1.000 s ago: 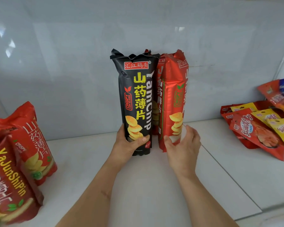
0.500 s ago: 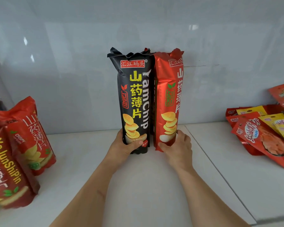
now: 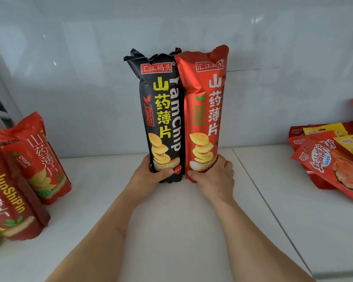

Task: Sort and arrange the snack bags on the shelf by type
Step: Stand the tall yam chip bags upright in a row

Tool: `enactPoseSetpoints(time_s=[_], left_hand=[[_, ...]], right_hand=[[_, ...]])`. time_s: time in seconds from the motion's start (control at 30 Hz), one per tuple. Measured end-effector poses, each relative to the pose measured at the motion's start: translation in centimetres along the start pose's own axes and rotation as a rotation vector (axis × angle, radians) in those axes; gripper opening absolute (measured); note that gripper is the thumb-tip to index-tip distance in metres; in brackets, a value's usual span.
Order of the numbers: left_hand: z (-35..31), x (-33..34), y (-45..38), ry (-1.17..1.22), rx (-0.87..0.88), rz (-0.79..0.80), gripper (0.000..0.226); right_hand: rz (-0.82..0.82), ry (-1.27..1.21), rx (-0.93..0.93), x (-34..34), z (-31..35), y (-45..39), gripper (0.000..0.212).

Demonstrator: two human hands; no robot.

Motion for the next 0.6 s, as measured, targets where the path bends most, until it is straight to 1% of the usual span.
enactPoseSetpoints(time_s=[0.13,0.23,0.4,0.5,0.6], left_hand=[[0.0,0.1,-0.3,-0.022,-0.019,0.004,0.063],[0.3,0.1,-0.5,-0.025,-0.038,0.001,0.063],[0.9,-0.2,-0.7,-0.058,-0.063,-0.002,0.073],[1.0,0.1,-0.7,-0.090,-0.073,0.000,0.077],[0.7,0.1,-0.3,-0.121,-0.086,-0.013,0.072]], right_hand=[[-0.013,-0.058,-0.024,0.3,-0.1,-0.4,0.093],[-0.035,-0.035,-0.040,0.1,0.1,-0.8,0.097],[-0.054,-0.002,-0.046,0.2,0.2,-1.1,0.102],[-0.038,0.014,-0.046,0.3,0.0,-1.0,0.104],[0.002,0.044,-0.021,0.3,-0.2,-0.7,0.111]])
Point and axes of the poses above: each hand's wrist, its own y-axis away from the middle knuckle, its own x-axis out of the palm, z = x × y, the point moved 10 cm from there along -y, towards the middle knuckle, and after that the axes turned 14 degrees about z, right-handed, at the moved point
